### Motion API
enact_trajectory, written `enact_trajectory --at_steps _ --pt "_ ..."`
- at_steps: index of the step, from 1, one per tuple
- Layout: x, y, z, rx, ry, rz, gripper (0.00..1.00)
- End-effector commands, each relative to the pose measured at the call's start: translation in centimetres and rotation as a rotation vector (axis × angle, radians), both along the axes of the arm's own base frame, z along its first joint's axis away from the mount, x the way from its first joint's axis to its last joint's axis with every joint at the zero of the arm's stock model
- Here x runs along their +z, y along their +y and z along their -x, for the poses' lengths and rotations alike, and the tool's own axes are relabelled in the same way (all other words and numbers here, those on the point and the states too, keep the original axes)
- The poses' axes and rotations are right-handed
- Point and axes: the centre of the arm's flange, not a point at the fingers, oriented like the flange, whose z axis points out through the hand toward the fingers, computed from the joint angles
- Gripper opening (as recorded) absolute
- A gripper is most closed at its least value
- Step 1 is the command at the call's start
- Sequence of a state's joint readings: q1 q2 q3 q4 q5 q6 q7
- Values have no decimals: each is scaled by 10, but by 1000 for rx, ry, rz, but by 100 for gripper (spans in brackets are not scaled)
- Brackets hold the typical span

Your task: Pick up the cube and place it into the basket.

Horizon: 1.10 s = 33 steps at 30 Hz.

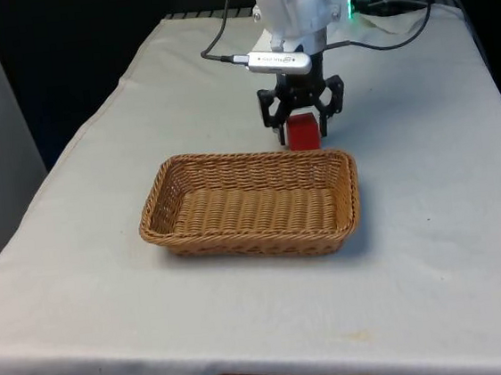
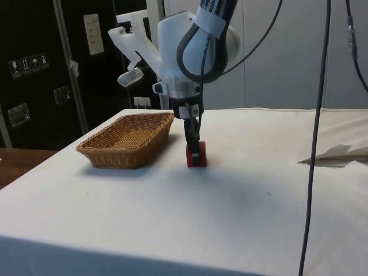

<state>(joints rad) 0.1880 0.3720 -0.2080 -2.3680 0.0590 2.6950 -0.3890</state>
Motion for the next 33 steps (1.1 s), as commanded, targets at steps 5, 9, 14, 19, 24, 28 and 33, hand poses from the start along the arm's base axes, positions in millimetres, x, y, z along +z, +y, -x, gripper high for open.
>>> enact_trajectory --at_steps 5,9,14,19,24,28,33 --pt "-1 0 -1 0 0 0 3" --pt "-1 0 -1 0 0 0 0" --pt "3 0 -2 0 -1 0 1" --pt "19 0 -2 1 -5 -4 1" --pt "40 0 -2 1 -6 -12 1" --pt "51 0 -2 2 -6 -17 1" --pt "72 0 -2 3 -10 -26 1"
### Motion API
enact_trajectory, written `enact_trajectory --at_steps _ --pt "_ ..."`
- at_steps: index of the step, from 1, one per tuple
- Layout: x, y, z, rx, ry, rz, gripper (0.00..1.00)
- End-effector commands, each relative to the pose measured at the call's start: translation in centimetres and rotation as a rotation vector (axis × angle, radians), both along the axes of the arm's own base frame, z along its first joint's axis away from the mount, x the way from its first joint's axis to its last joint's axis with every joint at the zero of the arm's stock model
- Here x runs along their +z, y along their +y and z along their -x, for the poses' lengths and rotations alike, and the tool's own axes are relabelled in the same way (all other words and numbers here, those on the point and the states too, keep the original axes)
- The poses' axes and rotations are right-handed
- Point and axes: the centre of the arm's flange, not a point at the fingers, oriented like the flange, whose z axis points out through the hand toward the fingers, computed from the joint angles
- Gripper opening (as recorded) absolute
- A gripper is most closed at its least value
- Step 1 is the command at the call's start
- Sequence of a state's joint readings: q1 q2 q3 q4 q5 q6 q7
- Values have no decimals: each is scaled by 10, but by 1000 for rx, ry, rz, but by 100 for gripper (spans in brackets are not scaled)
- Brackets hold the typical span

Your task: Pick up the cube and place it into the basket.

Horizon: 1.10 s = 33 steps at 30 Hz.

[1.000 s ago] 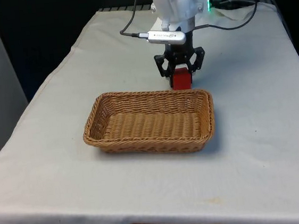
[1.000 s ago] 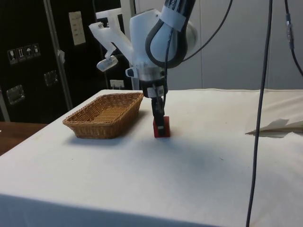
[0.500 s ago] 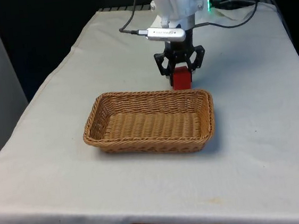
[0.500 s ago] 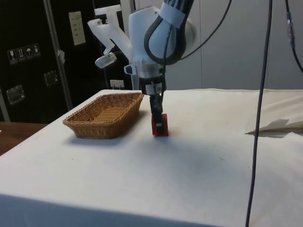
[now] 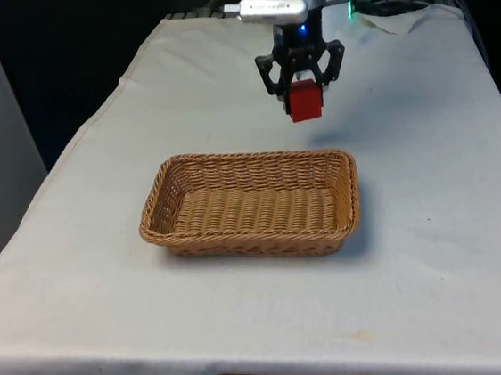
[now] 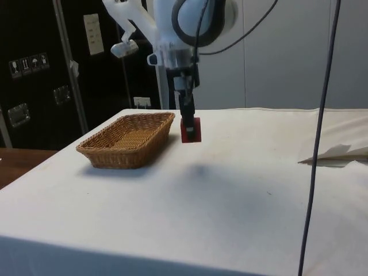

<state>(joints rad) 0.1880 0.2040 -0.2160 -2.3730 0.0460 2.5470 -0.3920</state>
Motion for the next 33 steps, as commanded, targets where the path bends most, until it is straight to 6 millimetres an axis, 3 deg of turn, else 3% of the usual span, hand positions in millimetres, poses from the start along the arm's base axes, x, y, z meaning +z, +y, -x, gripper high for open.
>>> enact_trajectory --at_steps 1,14,29,33 --pt "6 -1 1 2 2 5 1" --pt "49 -2 5 9 -3 -13 1" --pt "53 0 4 8 -3 -21 1" --pt "68 -7 3 -4 -4 -23 1"
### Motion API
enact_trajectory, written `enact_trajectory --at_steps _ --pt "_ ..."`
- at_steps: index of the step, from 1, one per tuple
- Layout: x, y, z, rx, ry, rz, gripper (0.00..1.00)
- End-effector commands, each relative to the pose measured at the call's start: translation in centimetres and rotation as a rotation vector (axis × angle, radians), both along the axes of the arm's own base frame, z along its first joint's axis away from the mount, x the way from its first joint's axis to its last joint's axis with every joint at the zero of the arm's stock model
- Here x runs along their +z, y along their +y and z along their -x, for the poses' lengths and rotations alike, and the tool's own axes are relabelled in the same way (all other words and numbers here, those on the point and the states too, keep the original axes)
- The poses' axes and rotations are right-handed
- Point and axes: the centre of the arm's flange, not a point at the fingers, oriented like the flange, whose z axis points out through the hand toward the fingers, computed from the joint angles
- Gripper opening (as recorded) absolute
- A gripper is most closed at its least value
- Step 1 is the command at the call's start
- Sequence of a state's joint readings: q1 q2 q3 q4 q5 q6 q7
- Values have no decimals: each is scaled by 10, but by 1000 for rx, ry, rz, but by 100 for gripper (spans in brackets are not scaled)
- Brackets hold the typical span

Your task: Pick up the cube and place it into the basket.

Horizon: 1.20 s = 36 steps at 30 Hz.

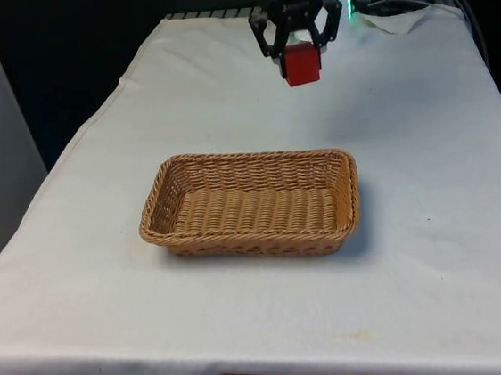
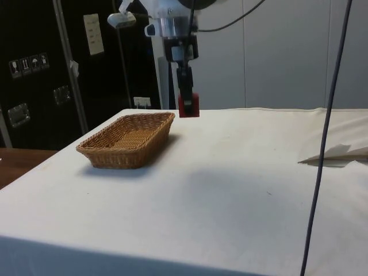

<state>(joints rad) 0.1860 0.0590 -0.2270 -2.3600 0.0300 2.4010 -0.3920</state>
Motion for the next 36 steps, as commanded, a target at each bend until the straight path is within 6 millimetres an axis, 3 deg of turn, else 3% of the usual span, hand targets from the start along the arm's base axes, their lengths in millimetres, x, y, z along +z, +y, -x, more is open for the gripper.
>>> enact_trajectory --at_steps 1,29,36 --pt "7 -4 1 -6 7 0 1" --pt "104 -39 -2 -69 23 -37 1" --pt "110 -38 -2 -75 24 -42 1"
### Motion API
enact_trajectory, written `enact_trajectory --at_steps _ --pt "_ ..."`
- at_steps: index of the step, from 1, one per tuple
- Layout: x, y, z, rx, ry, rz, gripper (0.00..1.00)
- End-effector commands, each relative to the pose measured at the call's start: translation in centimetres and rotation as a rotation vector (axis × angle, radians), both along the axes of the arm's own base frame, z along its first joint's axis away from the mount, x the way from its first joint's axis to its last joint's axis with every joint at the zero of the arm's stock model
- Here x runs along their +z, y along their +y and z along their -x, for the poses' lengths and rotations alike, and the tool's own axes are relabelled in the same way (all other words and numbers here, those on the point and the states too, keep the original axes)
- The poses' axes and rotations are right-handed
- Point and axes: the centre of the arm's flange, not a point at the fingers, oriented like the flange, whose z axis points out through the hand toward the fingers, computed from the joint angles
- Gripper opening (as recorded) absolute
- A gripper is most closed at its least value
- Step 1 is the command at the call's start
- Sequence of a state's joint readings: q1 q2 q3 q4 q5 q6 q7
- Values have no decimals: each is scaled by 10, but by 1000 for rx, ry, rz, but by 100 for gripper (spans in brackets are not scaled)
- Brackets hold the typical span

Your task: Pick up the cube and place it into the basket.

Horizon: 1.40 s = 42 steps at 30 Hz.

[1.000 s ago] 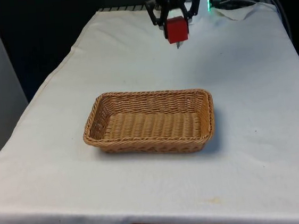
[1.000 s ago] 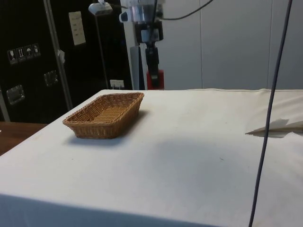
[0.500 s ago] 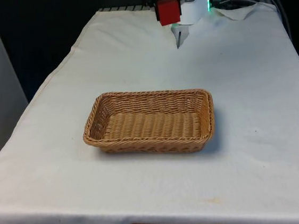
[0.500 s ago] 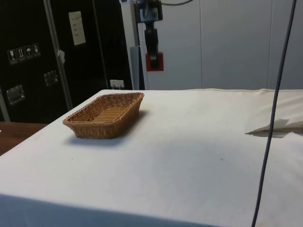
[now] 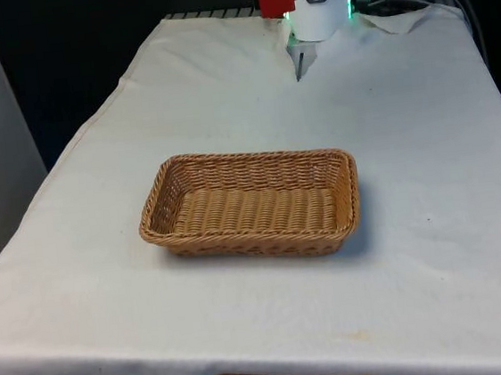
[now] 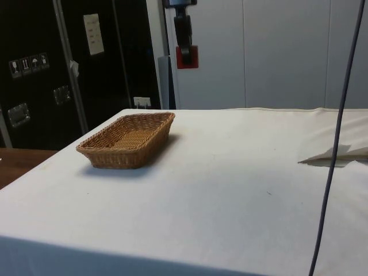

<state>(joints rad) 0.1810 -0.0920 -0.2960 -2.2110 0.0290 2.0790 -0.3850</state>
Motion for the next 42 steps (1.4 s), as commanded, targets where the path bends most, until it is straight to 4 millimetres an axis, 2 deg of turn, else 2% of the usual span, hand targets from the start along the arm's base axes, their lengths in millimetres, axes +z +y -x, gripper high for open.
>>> enact_trajectory --at_steps 1,12,26,29,37,38,42 --pt "-1 0 0 -1 2 5 1" --pt "2 -1 -6 -11 -7 4 1" --pt "8 -1 -43 -39 -14 23 1" --pt "8 -2 -43 -34 -23 27 1" --pt "7 1 -74 -42 -27 42 1" --pt "7 0 -72 -39 -36 43 1" --pt "6 4 -86 -42 -31 49 1"
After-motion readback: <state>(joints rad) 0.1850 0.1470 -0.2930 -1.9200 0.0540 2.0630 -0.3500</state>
